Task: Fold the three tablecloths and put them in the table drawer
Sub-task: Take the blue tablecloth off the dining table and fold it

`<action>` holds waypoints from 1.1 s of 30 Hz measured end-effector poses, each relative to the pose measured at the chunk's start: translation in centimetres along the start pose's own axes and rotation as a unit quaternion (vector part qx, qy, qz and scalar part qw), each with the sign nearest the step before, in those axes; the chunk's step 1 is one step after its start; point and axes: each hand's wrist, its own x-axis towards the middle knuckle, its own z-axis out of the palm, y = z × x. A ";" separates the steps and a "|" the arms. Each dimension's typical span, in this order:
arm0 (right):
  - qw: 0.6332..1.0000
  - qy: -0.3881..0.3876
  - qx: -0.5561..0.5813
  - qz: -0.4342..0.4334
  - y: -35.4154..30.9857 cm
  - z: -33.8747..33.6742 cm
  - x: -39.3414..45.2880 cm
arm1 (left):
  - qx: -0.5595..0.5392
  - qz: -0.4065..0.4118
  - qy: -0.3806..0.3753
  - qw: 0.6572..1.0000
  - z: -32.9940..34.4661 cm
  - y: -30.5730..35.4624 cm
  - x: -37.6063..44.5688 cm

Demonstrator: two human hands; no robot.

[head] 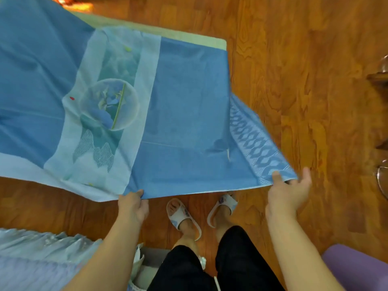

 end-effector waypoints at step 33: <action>0.496 -0.524 -0.664 -0.196 30.0 25.3 -24.4 | -0.118 0.021 0.092 0.988 -16.5 26.8 19.3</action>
